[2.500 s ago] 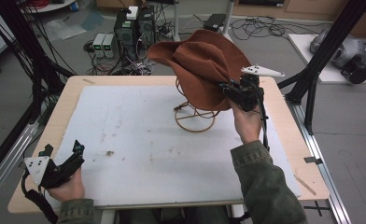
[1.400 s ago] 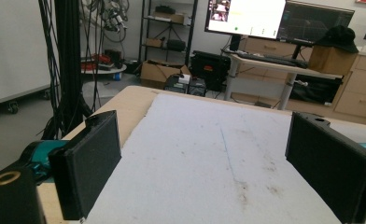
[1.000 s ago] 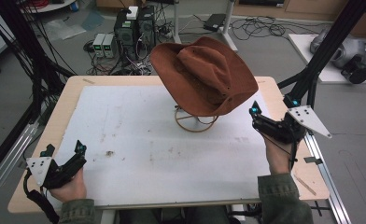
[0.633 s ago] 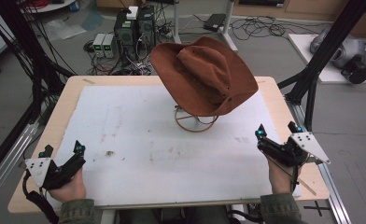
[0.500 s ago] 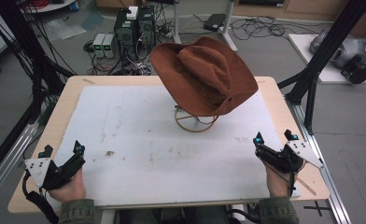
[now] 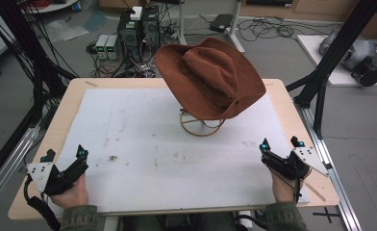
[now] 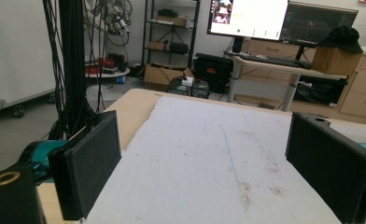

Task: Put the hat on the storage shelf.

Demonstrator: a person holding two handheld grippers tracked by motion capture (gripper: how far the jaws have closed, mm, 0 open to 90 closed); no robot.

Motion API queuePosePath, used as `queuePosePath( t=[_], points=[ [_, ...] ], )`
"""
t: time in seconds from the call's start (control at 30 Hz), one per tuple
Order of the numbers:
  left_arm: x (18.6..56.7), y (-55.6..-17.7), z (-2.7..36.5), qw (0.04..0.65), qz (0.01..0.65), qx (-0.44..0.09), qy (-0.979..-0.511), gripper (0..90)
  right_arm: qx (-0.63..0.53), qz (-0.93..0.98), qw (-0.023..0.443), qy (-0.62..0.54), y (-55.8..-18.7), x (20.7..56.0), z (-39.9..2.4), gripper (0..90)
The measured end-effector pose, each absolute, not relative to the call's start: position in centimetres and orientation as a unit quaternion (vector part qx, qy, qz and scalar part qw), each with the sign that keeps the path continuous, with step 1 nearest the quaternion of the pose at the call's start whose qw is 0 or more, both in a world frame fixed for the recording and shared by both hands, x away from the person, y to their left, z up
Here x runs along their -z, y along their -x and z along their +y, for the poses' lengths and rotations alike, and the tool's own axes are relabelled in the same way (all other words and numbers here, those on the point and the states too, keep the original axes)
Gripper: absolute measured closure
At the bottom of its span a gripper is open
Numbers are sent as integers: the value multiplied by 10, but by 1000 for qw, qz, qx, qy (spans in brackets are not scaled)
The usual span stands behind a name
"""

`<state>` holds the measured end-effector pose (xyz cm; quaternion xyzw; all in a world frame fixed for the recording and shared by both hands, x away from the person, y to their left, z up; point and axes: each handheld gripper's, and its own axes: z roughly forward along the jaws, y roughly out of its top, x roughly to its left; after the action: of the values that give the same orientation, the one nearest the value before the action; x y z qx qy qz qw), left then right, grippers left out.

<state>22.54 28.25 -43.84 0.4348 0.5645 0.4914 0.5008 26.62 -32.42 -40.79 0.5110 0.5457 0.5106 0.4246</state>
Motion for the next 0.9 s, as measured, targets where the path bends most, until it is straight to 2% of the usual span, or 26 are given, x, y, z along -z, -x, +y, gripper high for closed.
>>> queuePosePath(
  t=[0.9],
  points=[
    [437, -220, 284, 504, 563, -490, -434, 104, -517, 534, 419, -522, -266, 408, -325, 17]
  ],
)
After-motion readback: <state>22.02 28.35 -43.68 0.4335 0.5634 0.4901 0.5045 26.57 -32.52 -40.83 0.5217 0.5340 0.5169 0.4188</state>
